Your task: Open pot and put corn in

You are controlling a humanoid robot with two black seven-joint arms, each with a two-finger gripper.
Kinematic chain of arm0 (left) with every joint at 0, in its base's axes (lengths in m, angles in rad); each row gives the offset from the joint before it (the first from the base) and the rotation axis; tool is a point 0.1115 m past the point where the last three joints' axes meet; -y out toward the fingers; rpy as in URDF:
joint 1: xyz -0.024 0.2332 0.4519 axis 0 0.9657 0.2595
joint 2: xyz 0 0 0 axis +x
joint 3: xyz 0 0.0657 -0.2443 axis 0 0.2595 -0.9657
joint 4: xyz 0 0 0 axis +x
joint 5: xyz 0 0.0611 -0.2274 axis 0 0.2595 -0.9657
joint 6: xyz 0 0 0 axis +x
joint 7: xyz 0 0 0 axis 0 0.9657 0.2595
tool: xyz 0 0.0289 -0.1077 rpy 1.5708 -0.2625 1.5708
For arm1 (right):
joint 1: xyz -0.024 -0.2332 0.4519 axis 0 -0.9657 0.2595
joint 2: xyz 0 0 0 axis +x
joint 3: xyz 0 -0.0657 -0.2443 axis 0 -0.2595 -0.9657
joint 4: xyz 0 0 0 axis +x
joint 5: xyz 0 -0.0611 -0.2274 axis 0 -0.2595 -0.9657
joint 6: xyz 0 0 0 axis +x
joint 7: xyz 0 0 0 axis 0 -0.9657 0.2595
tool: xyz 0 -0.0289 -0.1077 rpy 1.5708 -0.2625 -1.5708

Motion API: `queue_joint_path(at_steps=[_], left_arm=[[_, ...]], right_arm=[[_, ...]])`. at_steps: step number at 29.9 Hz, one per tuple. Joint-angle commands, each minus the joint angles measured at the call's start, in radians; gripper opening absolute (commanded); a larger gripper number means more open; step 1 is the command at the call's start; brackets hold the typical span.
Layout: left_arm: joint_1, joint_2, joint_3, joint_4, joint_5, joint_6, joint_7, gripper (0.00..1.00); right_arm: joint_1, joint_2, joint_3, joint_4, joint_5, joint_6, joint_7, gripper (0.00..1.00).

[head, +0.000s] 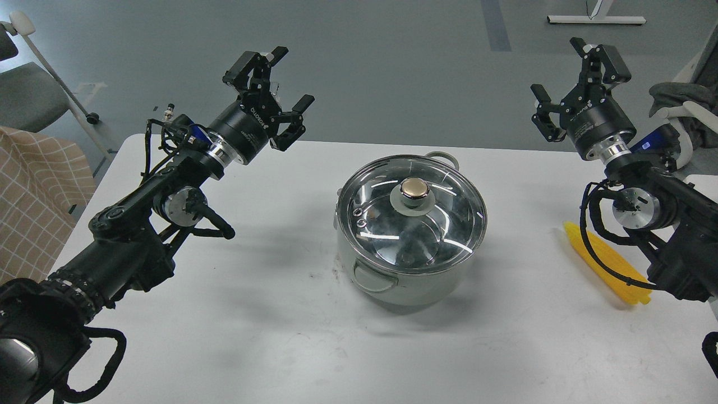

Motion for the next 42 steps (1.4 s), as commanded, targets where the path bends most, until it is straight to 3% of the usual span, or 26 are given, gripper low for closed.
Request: queue_joint_path(at_steps=[1, 4, 8, 14, 20, 42], left_arm=[[0.002, -0.003, -0.009, -0.008, -0.01, 0.01, -0.01, 0.98], [0.002, -0.004, -0.006, -0.008, -0.01, 0.028, -0.046, 0.98], [0.002, -0.007, -0.007, -0.009, -0.01, 0.056, -0.055, 0.98], [-0.001, -0.026, 0.007, -0.008, -0.009, 0.124, -0.054, 0.98], [-0.023, -0.012, 0.008, 0.046, -0.012, 0.134, -0.056, 0.98], [0.005, -0.023, -0.047, -0.044, -0.048, 0.203, -0.07, 0.98]], right_arm=[[-0.008, -0.005, 0.0, 0.003, 0.001, -0.003, 0.0, 0.99], [-0.008, -0.003, 0.002, 0.003, 0.001, -0.005, 0.0, 0.99], [-0.008, -0.005, 0.002, 0.012, 0.001, -0.005, 0.0, 0.99], [-0.012, -0.005, 0.003, 0.013, 0.001, -0.005, 0.0, 0.98], [-0.018, -0.017, 0.003, 0.015, 0.001, -0.005, 0.0, 0.98], [-0.028, -0.013, 0.031, 0.021, -0.008, -0.008, 0.0, 0.98]])
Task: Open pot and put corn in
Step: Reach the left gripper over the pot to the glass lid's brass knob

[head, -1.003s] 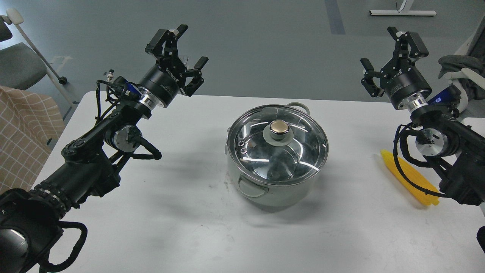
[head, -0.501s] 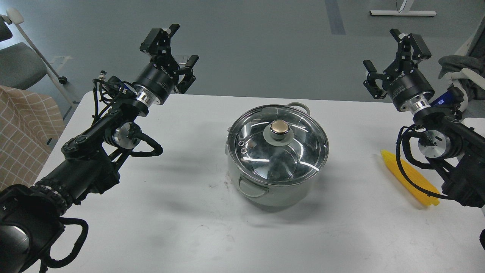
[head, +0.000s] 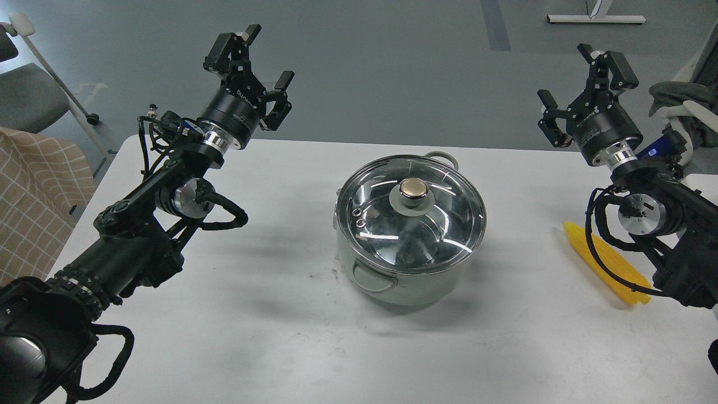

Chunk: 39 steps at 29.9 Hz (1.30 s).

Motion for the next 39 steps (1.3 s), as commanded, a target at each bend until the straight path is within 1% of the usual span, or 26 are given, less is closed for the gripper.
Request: queue_joint_path(at_steps=[1, 12, 17, 19, 21, 23, 25, 27, 28, 30, 31, 33, 35, 37, 39], left_arm=[[0.017, -0.002, -0.024, -0.026, 0.0, 0.008, 0.003, 0.98], [0.038, 0.001, -0.029, -0.052, 0.0, 0.007, 0.005, 0.98], [0.021, 0.034, -0.02, -0.055, 0.055, 0.008, 0.003, 0.98], [-0.023, 0.102, -0.011, -0.099, 0.168, 0.01, 0.0, 0.98], [-0.041, 0.128, -0.011, -0.135, 0.237, 0.01, 0.0, 0.98], [-0.058, 0.162, -0.012, -0.199, 0.352, 0.016, 0.001, 0.98], [-0.068, 0.206, -0.012, -0.297, 0.481, 0.036, 0.003, 0.98], [-0.06, 0.257, -0.012, -0.444, 0.663, 0.06, 0.003, 0.98], [-0.06, 0.257, -0.012, -0.445, 0.664, 0.06, 0.003, 0.98], [-0.054, 0.275, -0.011, -0.55, 0.884, 0.083, 0.005, 0.98], [-0.051, 0.275, -0.011, -0.569, 0.95, 0.088, 0.003, 0.98], [-0.049, 0.268, -0.011, -0.628, 1.214, 0.103, 0.001, 0.98], [-0.048, 0.26, -0.009, -0.65, 1.329, 0.111, 0.0, 0.98], [-0.049, 0.257, 0.023, -0.672, 1.474, 0.125, -0.003, 0.98], [-0.06, 0.257, 0.096, -0.667, 1.625, 0.178, -0.005, 0.98]], right_arm=[[-0.001, -0.004, 0.017, 0.011, 0.0, -0.003, 0.0, 0.98], [-0.001, -0.009, 0.02, 0.022, -0.002, -0.004, 0.0, 0.98], [-0.001, -0.015, 0.018, 0.021, -0.009, -0.006, 0.0, 0.98], [-0.003, -0.038, 0.017, 0.022, -0.009, -0.006, 0.0, 0.98], [-0.004, -0.046, 0.017, 0.024, -0.009, -0.006, 0.0, 0.98], [-0.012, -0.052, 0.017, 0.024, -0.009, -0.006, 0.0, 0.98], [-0.017, -0.056, 0.018, 0.025, -0.009, -0.006, 0.0, 0.98], [-0.021, -0.062, 0.017, 0.03, -0.009, -0.012, 0.0, 0.98], [-0.021, -0.063, 0.017, 0.03, -0.009, -0.012, 0.0, 0.98], [-0.03, -0.067, 0.017, 0.034, -0.009, -0.03, 0.0, 0.98], [-0.032, -0.07, 0.017, 0.037, -0.009, -0.032, 0.0, 0.98], [-0.035, -0.085, 0.017, 0.051, -0.009, -0.035, 0.0, 0.98], [-0.038, -0.092, 0.017, 0.054, -0.009, -0.038, 0.0, 0.98], [-0.04, -0.101, 0.017, 0.059, -0.009, -0.044, 0.0, 0.98], [-0.044, -0.115, 0.017, 0.071, -0.009, -0.046, 0.0, 0.98]])
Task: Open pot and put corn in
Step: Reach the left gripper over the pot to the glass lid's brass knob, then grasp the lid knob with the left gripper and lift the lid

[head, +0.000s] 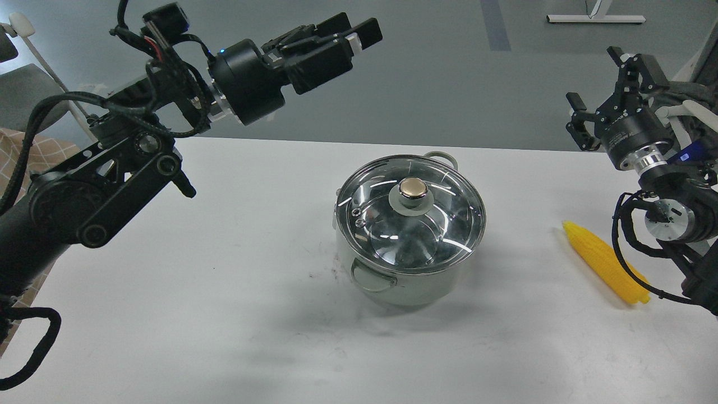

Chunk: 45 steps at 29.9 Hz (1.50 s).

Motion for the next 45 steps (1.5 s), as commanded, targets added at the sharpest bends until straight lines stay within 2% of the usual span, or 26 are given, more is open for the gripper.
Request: queue_joint_path(at_steps=[1, 5, 12, 17, 23, 38, 45], left_arm=[[-0.012, -0.002, 0.091, -0.004, 0.227, 0.069, -0.002, 0.98], [-0.011, -0.007, 0.158, 0.001, 0.351, 0.092, -0.002, 0.98], [-0.028, -0.065, 0.232, 0.042, 0.351, 0.085, -0.002, 0.98], [-0.041, -0.147, 0.296, 0.145, 0.351, 0.083, 0.001, 0.98], [-0.034, -0.22, 0.298, 0.257, 0.351, 0.083, 0.001, 0.98], [-0.008, -0.223, 0.327, 0.266, 0.351, 0.083, 0.007, 0.96], [-0.002, -0.22, 0.327, 0.272, 0.351, 0.083, 0.013, 0.89]], right_arm=[[-0.008, -0.019, 0.0, 0.016, 0.0, -0.004, 0.0, 0.98], [-0.027, -0.036, 0.0, 0.034, 0.0, -0.013, 0.0, 0.98], [-0.054, -0.068, 0.0, 0.067, 0.0, -0.015, 0.0, 0.98], [-0.071, -0.074, 0.002, 0.076, -0.001, -0.015, 0.0, 0.98], [-0.083, -0.074, 0.002, 0.079, -0.001, -0.021, 0.0, 0.98], [-0.096, -0.074, 0.008, 0.096, -0.005, -0.024, 0.0, 0.98], [-0.097, -0.074, 0.015, 0.097, -0.005, -0.029, 0.0, 0.98]])
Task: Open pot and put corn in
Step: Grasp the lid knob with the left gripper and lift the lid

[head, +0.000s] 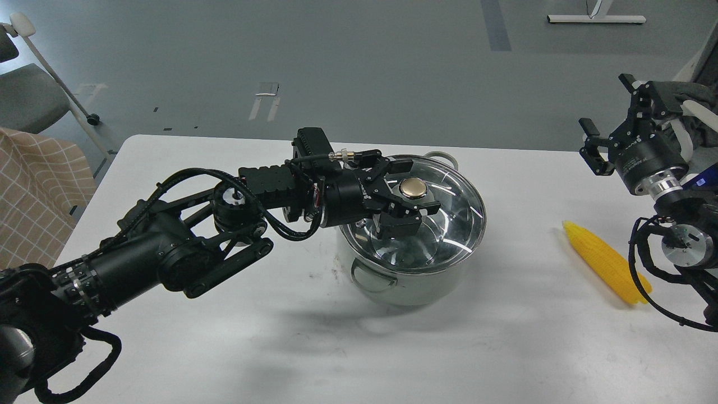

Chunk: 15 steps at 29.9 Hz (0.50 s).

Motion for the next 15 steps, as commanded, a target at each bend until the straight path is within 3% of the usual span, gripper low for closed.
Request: queue_joint_path(at_steps=[1, 4, 11, 13, 15], left_arm=[[0.016, 0.001, -0.002, 0.006, 0.0, 0.0, 0.004, 0.88], [0.02, 0.003, -0.002, 0.006, 0.0, 0.0, 0.005, 0.82], [0.029, 0.006, -0.008, 0.006, 0.0, 0.0, 0.01, 0.81], [0.029, 0.006, -0.011, 0.006, 0.0, 0.0, 0.011, 0.74], [0.029, 0.006, -0.011, 0.006, 0.0, 0.0, 0.011, 0.56]], right_arm=[[0.0, -0.001, 0.005, 0.0, 0.0, -0.003, 0.0, 0.98], [0.0, 0.001, 0.005, 0.0, 0.0, -0.003, 0.0, 0.98], [-0.002, -0.001, 0.005, 0.002, 0.0, -0.003, 0.0, 0.98], [-0.002, -0.001, 0.005, 0.002, 0.0, -0.003, 0.0, 0.98], [-0.002, 0.001, 0.005, 0.002, 0.0, -0.003, 0.0, 0.98]])
